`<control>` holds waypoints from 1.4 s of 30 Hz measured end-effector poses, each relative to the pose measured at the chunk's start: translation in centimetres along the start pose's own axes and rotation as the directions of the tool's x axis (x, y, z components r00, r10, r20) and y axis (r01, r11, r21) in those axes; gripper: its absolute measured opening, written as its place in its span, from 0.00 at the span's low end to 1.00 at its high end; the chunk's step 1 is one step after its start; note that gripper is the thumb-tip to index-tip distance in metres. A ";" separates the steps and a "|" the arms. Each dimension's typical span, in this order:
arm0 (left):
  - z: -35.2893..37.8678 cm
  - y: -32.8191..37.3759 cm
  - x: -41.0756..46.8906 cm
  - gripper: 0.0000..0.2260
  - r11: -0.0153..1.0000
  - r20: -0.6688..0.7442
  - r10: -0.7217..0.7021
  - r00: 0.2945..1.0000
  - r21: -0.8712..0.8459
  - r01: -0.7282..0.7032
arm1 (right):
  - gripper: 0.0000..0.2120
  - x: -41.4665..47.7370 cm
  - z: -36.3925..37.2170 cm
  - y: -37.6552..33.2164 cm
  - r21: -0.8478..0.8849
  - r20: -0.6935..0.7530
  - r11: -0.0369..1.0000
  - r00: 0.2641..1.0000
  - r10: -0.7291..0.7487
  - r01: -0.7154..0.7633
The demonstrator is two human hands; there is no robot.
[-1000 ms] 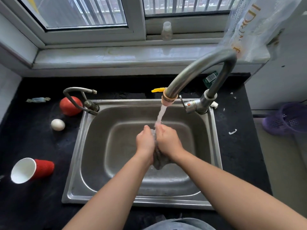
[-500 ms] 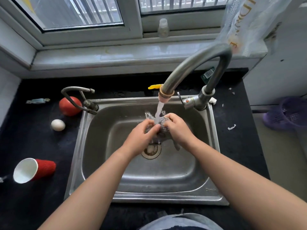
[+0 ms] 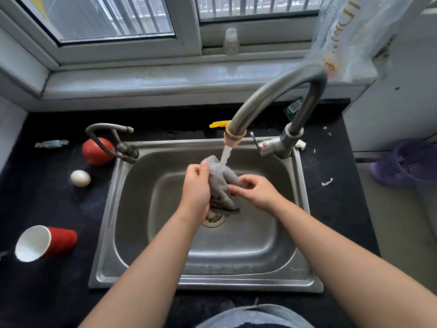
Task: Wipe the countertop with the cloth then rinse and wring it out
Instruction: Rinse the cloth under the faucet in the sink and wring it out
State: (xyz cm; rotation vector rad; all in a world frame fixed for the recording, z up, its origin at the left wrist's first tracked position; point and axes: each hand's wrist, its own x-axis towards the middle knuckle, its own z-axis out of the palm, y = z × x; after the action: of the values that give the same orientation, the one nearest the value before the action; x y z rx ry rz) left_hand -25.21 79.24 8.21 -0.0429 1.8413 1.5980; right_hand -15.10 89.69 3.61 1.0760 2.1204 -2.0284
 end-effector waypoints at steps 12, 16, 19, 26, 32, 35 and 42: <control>-0.5 0.8 -0.6 0.12 0.974 0.047 -0.077 0.996 -0.208 0.086 | 0.11 -0.2 -0.2 -0.1 0.596 0.004 0.797 0.992 0.124 -0.102; -0.6 1.0 -0.7 0.08 0.985 0.042 0.047 0.998 -0.171 -0.039 | 0.12 -0.4 0.0 0.6 0.481 -0.015 0.871 0.993 0.119 -0.097; -1.6 0.2 -0.3 0.08 0.943 -0.067 0.273 0.960 0.214 -0.254 | 0.02 -0.5 -0.2 0.3 0.388 -0.168 0.922 0.984 0.055 0.015; -0.1 -2.8 0.6 0.08 0.991 -0.342 -0.124 0.931 0.005 0.134 | 0.07 -1.0 3.2 -2.0 0.133 -0.365 0.948 0.903 -0.225 0.290; 1.9 -5.1 0.5 0.17 0.795 0.027 -0.513 0.858 -0.361 0.487 | 0.12 -1.1 5.2 -2.7 -0.264 -0.280 0.936 0.910 -0.307 0.234; 2.5 -5.8 0.9 0.20 0.753 0.069 -0.559 0.826 -0.373 0.541 | 0.17 0.4 3.7 -3.0 -0.286 -0.294 0.950 0.932 -0.213 0.126; 1.8 -4.0 0.1 0.11 0.812 0.028 -0.551 0.834 -0.213 0.543 | 0.20 -0.2 4.0 -1.9 -0.351 -0.265 0.936 0.956 -0.129 0.028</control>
State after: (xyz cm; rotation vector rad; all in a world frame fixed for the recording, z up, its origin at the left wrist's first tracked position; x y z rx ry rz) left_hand -22.67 79.88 4.70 -0.6484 1.4824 1.3645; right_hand -17.61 86.16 4.77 1.3015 2.5693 -1.5120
